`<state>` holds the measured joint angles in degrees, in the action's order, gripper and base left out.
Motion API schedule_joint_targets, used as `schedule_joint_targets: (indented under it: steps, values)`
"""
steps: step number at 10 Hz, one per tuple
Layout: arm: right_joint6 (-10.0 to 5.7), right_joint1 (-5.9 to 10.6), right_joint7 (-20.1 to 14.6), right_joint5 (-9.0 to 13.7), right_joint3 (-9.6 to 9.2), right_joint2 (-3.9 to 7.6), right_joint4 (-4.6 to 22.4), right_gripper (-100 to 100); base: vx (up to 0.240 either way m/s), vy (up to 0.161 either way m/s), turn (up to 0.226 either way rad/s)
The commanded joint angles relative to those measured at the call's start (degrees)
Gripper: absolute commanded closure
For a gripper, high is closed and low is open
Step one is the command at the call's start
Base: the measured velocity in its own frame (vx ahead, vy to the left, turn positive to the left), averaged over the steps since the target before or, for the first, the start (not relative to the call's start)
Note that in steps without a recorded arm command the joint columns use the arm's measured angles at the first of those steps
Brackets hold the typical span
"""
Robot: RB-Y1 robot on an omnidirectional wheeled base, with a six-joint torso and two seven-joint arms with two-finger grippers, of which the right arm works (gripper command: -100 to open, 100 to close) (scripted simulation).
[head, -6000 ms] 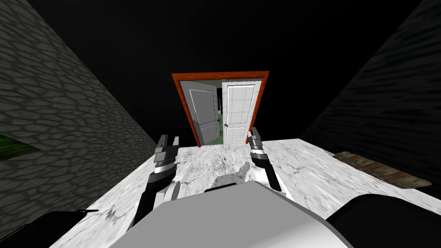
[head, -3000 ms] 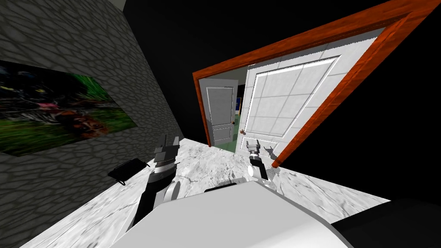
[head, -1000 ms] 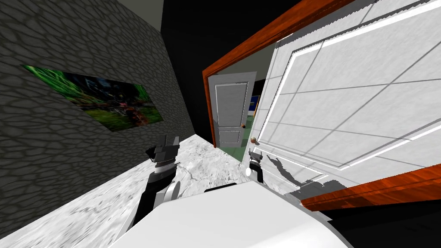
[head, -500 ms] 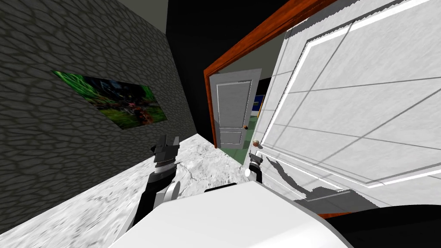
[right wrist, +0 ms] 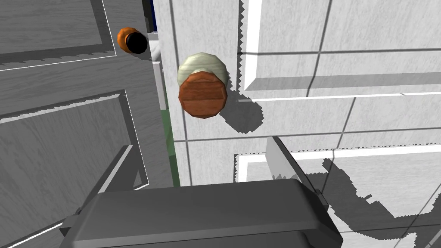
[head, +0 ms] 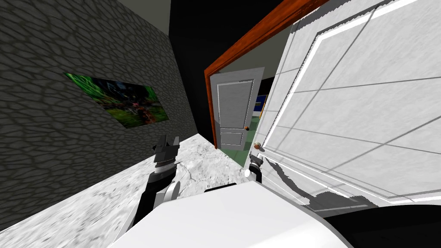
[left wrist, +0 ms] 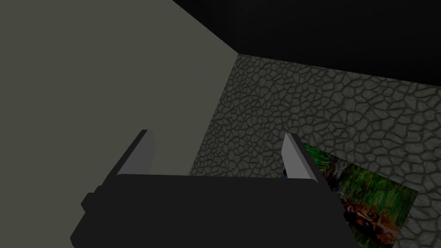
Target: Push the door open
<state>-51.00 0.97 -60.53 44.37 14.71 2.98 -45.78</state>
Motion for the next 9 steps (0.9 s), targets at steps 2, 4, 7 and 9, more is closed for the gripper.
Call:
schedule_joint_targets:
  steps: [2,4,7,9]
  values:
    - [-0.02,0.07,-0.4,0.2,0.17,0.78,0.4,-100,0.14,-0.151,0.024]
    - [-0.01,0.03,-0.6,0.3,0.29,1.03,0.7,-100,0.122,-0.163,0.019]
    - [0.0,-0.03,-0.9,0.4,0.46,0.98,1.0,-100,0.147,-0.133,0.018]
    - [0.04,-0.08,-0.8,0.4,0.43,1.0,0.8,100,0.027,-0.026,-0.003]
